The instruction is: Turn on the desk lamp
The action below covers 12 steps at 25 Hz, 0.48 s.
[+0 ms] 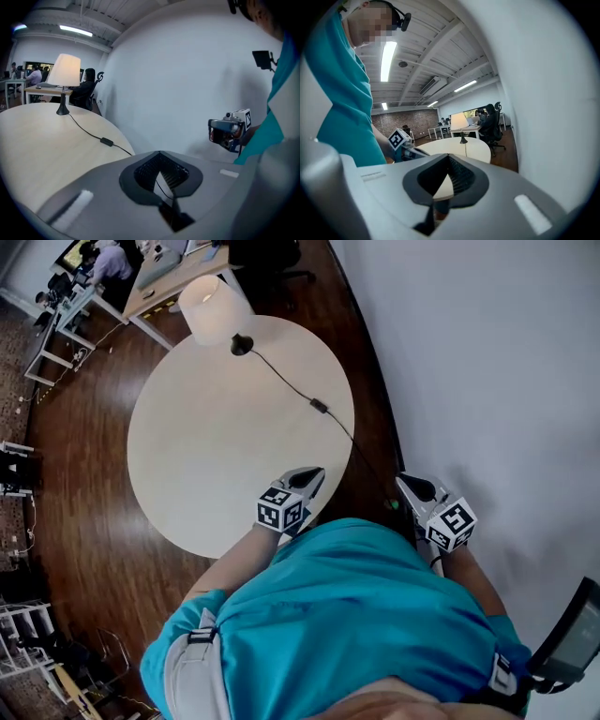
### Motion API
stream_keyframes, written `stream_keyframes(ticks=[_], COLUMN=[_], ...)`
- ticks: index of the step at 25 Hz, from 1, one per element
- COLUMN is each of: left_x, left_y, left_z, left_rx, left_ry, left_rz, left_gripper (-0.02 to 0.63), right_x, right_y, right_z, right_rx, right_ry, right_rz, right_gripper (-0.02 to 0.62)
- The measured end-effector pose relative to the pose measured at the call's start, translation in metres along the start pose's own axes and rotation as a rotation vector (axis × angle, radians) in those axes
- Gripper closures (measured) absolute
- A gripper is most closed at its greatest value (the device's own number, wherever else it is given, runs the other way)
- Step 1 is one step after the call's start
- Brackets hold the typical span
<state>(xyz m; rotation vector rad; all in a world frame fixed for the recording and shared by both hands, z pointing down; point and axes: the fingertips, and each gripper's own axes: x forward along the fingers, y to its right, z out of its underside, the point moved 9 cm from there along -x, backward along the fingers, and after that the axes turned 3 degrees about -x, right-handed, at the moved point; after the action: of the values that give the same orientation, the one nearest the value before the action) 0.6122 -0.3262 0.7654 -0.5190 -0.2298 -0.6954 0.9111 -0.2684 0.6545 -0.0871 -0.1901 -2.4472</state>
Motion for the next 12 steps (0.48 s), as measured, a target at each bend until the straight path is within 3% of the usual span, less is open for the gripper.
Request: stream_keyframes(ticks=[3,6,12], left_x=[-0.032,-0.077,-0.13], left_y=[0.041,0.064,0.004], left_z=[0.012,0.018,-0.019], left_rx=[-0.022,0.024,0.104], left_ry=[0.024,0.053,0.089], left_rz=[0.031,0.08,0.175], left_gripper=[0.502,0.502,0.502], right_x=[-0.026,-0.04,0.027], right_y=[-0.023,-0.073,-0.123], right_z=[-0.013,-0.025,-0.052], right_rx=[-0.013,-0.048,-0.086], right_ry=[0.006,0.009,-0.022], right_rz=[0.004,0.013,0.068], right_gripper=[0.594,0.594,0.594])
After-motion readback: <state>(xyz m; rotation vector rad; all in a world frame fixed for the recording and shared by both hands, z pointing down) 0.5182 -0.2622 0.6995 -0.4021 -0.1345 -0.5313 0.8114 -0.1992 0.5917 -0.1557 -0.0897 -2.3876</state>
